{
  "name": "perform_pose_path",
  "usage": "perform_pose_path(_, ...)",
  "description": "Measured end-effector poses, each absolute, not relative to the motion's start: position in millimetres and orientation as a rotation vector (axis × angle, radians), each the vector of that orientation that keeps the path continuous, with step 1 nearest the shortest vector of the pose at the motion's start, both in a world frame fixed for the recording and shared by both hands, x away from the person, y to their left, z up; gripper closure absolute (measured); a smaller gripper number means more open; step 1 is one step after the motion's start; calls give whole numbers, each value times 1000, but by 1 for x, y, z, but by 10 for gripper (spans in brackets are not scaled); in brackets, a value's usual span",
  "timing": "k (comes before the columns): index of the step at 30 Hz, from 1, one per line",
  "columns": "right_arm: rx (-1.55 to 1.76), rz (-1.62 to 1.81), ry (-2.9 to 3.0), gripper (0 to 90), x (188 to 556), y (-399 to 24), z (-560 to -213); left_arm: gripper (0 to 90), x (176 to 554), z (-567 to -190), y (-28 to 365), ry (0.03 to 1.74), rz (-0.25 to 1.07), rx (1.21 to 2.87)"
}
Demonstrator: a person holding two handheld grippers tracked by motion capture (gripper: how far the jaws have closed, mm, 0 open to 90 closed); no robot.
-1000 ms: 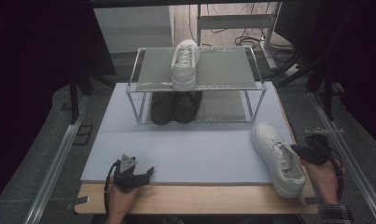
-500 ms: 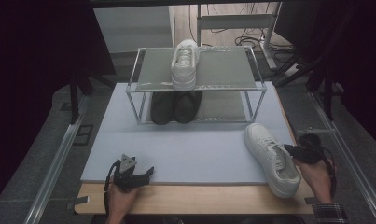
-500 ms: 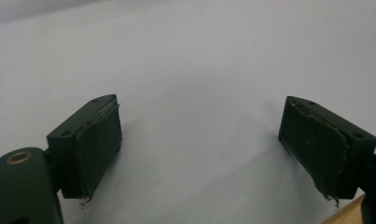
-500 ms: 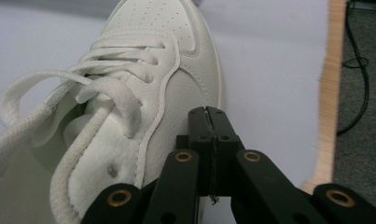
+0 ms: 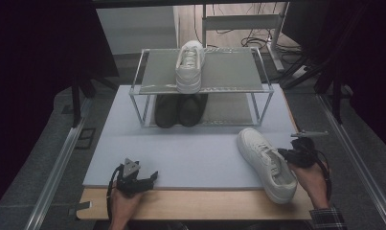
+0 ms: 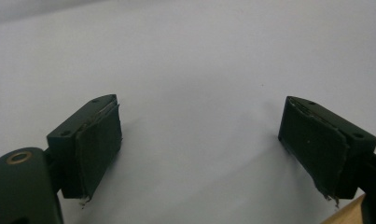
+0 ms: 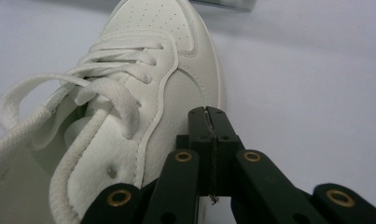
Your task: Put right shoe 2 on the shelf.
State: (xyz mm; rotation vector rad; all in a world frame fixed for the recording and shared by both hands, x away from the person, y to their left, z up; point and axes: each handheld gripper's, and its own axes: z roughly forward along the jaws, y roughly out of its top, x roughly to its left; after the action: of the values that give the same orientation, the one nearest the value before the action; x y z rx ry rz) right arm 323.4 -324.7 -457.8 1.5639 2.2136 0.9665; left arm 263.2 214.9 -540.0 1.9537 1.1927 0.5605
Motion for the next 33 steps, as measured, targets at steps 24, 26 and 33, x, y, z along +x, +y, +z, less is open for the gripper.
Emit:
perform_pose_path(24,1442,1004,2351,894,326,-264,-459,128,263,-540,215,1193,561,1954)
perform_pose_path(26,1427,995,2360,893,327,-261,-458,128,263,-540,215,1193,560,1953)
perform_pose_path(33,1418,1023,2357,863,324,-270,-455,128,263,-540,215,1193,560,1953)
